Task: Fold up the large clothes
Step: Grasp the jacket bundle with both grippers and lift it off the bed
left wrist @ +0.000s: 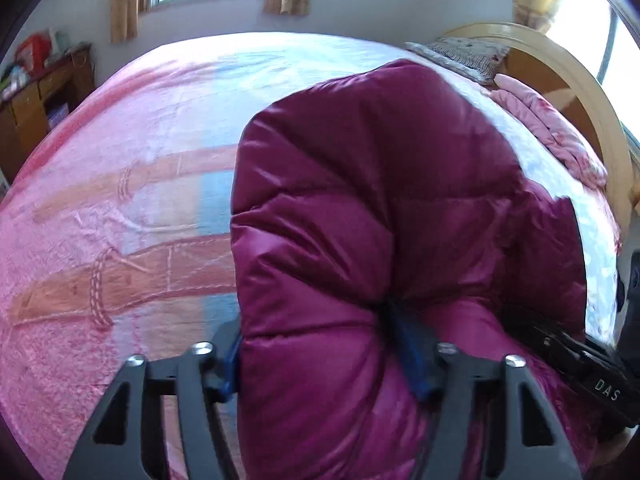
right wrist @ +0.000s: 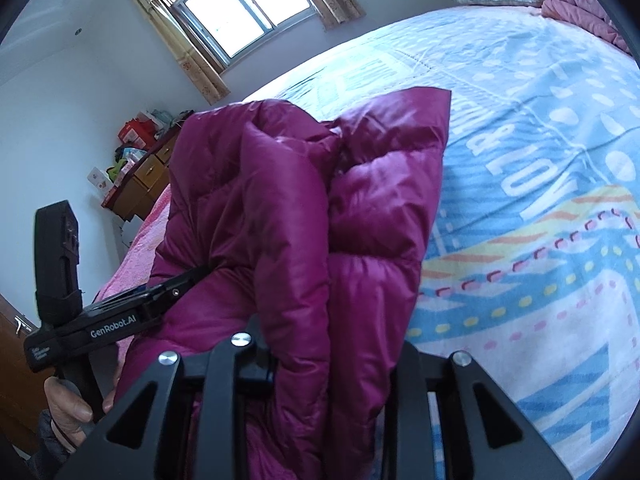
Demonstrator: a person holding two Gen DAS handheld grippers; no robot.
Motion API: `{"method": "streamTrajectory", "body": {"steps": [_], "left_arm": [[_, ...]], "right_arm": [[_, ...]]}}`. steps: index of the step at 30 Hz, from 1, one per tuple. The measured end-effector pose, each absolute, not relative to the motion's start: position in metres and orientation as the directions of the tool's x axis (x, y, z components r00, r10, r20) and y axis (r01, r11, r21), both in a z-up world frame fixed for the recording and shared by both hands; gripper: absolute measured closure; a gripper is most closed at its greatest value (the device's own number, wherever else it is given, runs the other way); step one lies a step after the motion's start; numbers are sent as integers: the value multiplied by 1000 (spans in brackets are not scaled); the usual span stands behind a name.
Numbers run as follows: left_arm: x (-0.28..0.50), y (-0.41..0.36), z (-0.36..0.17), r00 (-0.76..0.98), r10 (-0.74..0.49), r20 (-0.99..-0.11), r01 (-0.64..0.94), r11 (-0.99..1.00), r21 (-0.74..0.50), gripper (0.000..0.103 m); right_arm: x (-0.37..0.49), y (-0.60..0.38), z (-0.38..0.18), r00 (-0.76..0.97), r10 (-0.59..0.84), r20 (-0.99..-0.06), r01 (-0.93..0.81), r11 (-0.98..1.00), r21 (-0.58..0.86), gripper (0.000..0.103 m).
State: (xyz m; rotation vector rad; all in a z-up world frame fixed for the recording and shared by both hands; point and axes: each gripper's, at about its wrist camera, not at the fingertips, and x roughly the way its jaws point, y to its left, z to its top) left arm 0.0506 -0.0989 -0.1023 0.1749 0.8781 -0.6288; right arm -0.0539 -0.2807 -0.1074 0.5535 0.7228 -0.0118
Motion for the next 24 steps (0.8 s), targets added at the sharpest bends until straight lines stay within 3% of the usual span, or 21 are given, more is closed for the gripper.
{"method": "streamTrajectory", "body": {"steps": [2, 7, 24], "left_arm": [[44, -100, -99, 487, -439, -755, 590, 803, -87, 54], [48, -72, -90, 459, -476, -751, 558, 811, -173, 64], [62, 66, -53, 677, -248, -693, 277, 958, -72, 65]], "right_arm": [[-53, -270, -98, 751, 142, -645, 195, 885, 423, 74], [-52, -250, -82, 756, 114, -645, 176, 913, 368, 75], [42, -142, -61, 735, 348, -582, -122, 912, 392, 75]]}}
